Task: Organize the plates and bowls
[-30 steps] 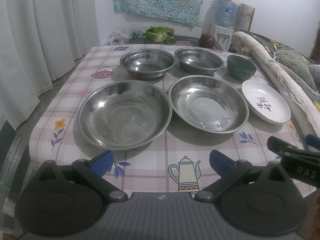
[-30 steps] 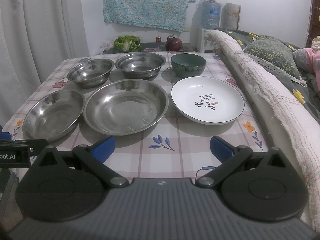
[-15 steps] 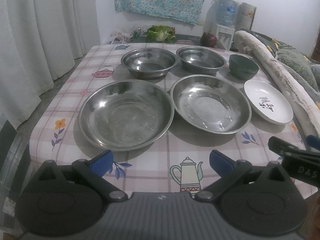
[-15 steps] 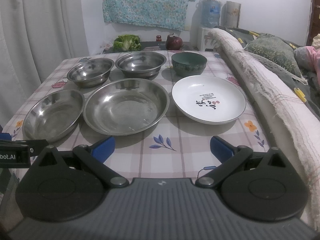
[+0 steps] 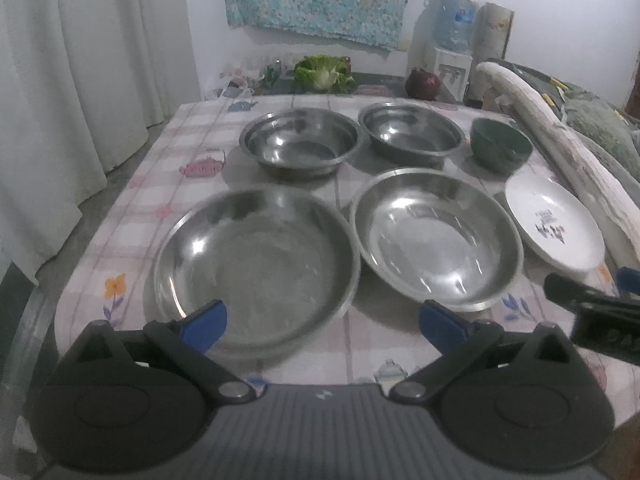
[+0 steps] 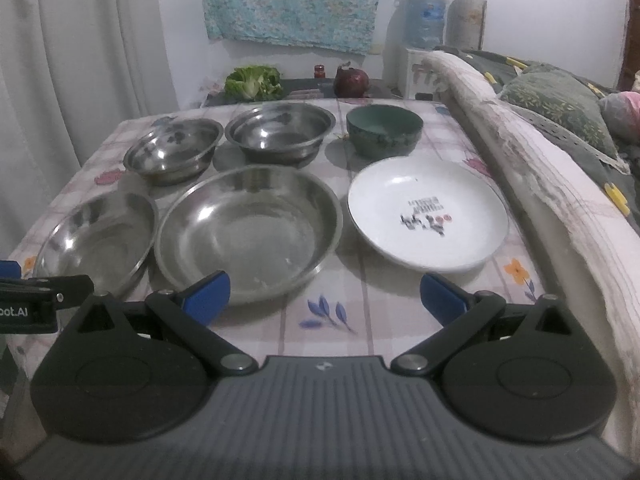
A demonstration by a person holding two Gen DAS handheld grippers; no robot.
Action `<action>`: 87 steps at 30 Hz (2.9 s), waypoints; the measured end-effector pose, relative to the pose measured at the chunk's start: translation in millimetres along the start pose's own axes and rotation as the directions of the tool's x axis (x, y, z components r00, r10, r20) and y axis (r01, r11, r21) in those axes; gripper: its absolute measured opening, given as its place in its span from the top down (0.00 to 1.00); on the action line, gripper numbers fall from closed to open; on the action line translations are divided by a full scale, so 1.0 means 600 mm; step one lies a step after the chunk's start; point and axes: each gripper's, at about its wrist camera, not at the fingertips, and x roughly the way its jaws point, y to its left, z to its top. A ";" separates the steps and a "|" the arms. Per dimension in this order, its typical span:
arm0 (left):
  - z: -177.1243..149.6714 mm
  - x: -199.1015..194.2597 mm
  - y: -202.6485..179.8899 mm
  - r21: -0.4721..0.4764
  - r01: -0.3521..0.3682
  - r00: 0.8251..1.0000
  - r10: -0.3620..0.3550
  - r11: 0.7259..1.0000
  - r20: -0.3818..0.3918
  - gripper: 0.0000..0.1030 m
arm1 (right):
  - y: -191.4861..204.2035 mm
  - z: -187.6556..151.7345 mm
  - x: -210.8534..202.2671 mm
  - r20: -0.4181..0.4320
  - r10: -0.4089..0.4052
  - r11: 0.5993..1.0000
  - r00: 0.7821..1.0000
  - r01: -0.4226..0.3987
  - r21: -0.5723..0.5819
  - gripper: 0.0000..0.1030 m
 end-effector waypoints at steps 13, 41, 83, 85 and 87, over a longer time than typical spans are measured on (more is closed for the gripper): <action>0.139 0.085 0.091 -0.049 0.109 0.993 -0.108 0.993 0.038 0.00 | 0.034 0.139 0.107 0.051 0.283 0.953 0.958 -0.287 0.100 0.01; 0.279 0.377 0.148 0.026 -0.069 0.993 0.072 0.997 -0.095 0.80 | 0.156 0.233 0.434 -0.113 0.404 0.912 0.908 -0.391 0.124 0.76; 0.278 0.338 0.187 -0.047 -0.097 0.992 0.092 0.994 -0.090 0.81 | 0.189 0.254 0.408 -0.107 0.449 0.892 0.887 -0.451 0.005 0.83; 0.280 0.328 0.185 -0.044 -0.098 0.992 0.094 0.994 -0.081 0.81 | 0.188 0.256 0.400 -0.100 0.452 0.891 0.886 -0.454 0.004 0.83; 0.282 0.319 0.183 -0.041 -0.098 0.993 0.095 0.994 -0.072 0.81 | 0.186 0.258 0.392 -0.092 0.454 0.890 0.886 -0.456 0.003 0.83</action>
